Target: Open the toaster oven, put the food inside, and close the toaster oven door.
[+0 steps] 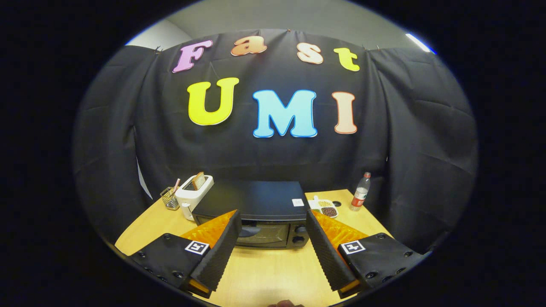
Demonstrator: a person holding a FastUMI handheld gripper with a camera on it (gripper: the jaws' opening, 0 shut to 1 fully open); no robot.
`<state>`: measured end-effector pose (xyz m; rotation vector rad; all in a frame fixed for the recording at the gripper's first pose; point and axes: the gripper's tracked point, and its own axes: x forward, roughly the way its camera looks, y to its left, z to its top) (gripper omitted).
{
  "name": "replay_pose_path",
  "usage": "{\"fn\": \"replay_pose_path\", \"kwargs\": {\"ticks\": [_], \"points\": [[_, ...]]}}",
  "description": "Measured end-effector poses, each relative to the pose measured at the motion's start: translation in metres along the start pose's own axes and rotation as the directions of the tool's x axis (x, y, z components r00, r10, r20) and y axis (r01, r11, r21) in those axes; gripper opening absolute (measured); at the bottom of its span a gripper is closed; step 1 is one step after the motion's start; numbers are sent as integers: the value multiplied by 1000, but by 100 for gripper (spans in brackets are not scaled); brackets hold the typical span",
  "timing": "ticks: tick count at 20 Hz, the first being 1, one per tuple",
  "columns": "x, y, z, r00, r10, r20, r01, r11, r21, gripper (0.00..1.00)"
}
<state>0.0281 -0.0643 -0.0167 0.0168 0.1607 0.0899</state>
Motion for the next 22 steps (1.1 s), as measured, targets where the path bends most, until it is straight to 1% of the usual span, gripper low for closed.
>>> {"fn": "replay_pose_path", "kwargs": {"ticks": [3, 5, 8, 9, 11, 12, 14, 17, 22], "points": [[-12, -35, 9, 999, 28, 36, -25, 997, -78, 96], [-22, -54, 23, 995, 49, 82, -43, 997, -71, 96], [-39, -75, 37, 991, 65, 119, -62, 998, -31, 96], [-42, -81, 41, 990, 62, 129, -60, 998, -23, 96], [-48, -96, 52, 985, 24, 169, -21, 1000, -21, 96], [-51, -99, 56, 983, 13, 183, -11, 1000, -12, 96], [-55, -95, 59, 983, 24, 182, -28, 999, 20, 96], [-58, -101, 71, 978, -7, 206, 3, 1000, 19, 96], [-65, -93, 80, 977, -38, 212, 31, 999, 37, 96]]}}
